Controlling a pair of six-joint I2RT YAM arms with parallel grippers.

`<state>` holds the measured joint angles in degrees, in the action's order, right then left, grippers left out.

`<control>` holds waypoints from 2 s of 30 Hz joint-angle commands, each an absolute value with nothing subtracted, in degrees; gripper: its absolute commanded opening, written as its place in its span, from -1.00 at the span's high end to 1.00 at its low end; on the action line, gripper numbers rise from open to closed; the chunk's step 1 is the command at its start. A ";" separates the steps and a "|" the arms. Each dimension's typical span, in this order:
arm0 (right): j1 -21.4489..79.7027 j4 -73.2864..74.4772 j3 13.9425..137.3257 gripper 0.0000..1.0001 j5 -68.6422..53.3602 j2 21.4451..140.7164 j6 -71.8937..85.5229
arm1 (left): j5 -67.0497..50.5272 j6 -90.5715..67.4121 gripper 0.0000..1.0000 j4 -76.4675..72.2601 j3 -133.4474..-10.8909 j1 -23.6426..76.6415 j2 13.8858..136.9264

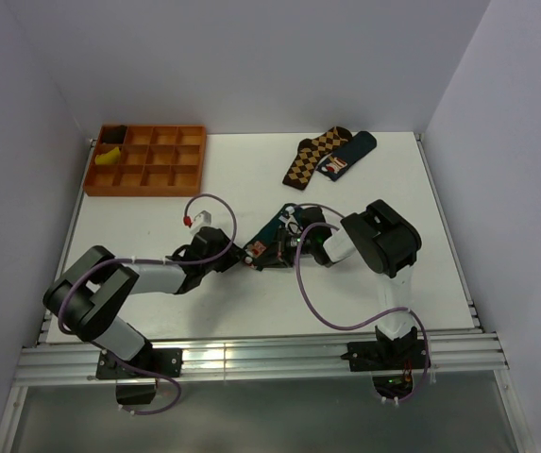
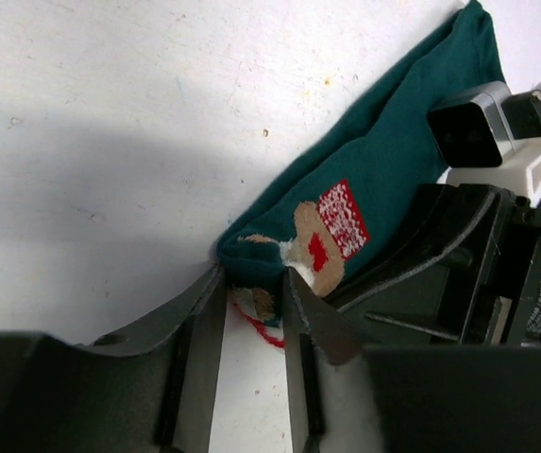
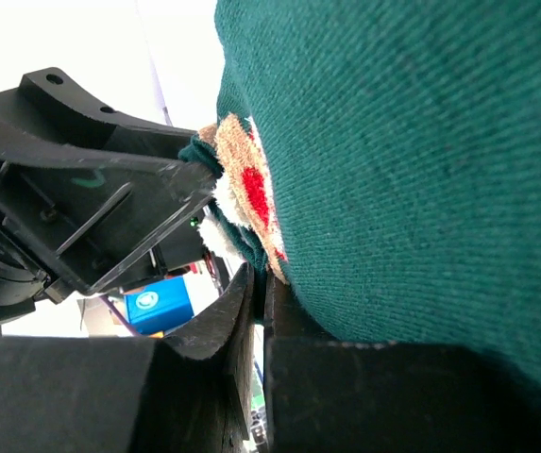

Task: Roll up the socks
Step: Roll the sock at the center of the board.

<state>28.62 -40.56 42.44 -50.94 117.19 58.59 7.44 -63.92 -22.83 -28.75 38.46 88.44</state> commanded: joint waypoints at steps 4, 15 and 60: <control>28.30 -31.05 44.64 1.00 -47.73 114.53 52.39 | 9.84 -64.94 0.51 -17.59 -32.87 37.97 92.01; 29.71 -17.93 43.69 0.43 -35.26 99.97 32.88 | 10.89 -61.53 0.99 -5.72 -39.72 38.14 92.46; 66.97 -37.02 41.83 0.00 35.33 107.49 -11.61 | 7.82 -49.22 0.99 19.86 -60.21 40.08 102.22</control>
